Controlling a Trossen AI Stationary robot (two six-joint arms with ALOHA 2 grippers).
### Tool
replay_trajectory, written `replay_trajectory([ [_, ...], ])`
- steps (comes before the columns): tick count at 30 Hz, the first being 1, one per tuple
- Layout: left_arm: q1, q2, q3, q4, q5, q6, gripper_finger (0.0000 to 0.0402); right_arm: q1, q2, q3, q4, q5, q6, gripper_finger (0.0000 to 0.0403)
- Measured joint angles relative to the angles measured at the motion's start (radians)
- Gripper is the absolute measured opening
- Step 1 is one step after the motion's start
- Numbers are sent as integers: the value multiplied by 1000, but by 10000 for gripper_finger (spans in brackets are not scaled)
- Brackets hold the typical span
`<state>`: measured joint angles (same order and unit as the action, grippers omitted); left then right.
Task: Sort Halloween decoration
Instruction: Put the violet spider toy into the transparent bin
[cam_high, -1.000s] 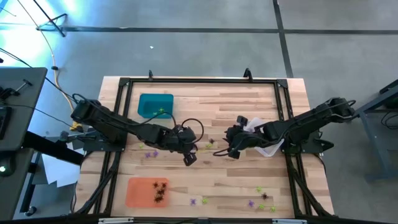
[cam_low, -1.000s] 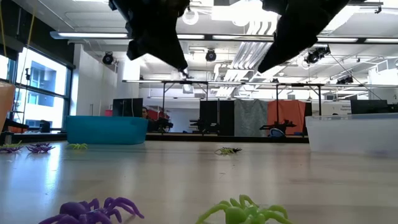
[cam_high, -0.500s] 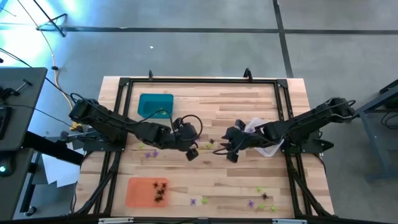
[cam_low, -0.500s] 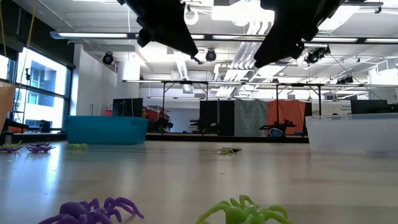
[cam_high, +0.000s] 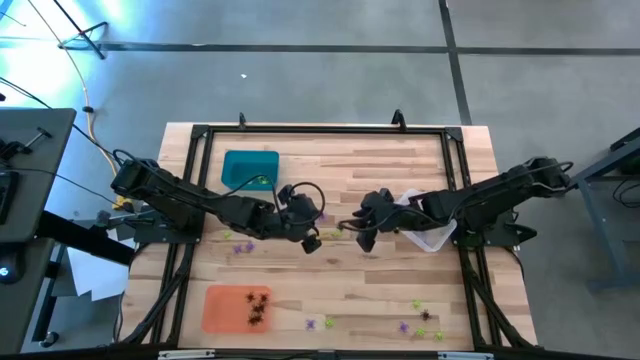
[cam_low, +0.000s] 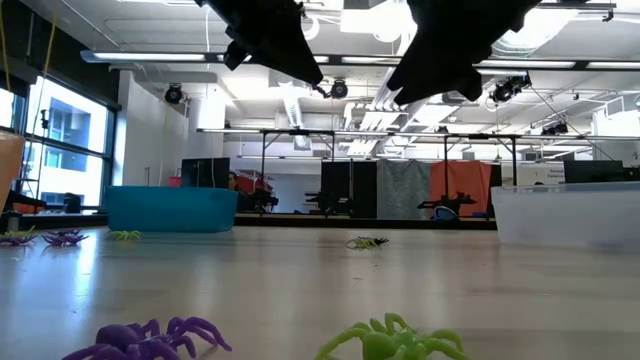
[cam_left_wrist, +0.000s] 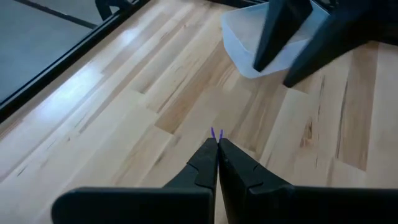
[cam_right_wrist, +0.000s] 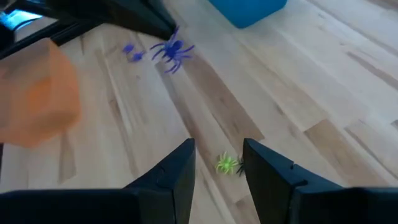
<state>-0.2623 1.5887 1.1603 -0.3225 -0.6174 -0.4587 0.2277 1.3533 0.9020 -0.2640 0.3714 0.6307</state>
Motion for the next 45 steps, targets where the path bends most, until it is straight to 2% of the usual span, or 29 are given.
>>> replay_trajectory([
  [12, -1, 0, 0, 9, -5, 0, 0, -14, 1, 0, -1, -10, 5, 130],
  [16, -1, 0, 0, 22, -7, 0, 0, -40, 1, 0, -8, -59, 49, 130],
  [23, -1, 0, 0, 63, -87, 0, 0, -66, 2, 0, 131, 20, -39, 130],
  [27, 0, 0, 0, 75, -103, -1, 0, -81, 2, 0, 236, -8, -111, 130],
  [37, 0, 0, 0, 170, -102, 61, 0, -129, 74, 0, 309, -140, -113, 130],
  [45, 0, 0, 0, 157, -101, 61, 0, -130, 94, 0, 354, -156, -117, 130],
])
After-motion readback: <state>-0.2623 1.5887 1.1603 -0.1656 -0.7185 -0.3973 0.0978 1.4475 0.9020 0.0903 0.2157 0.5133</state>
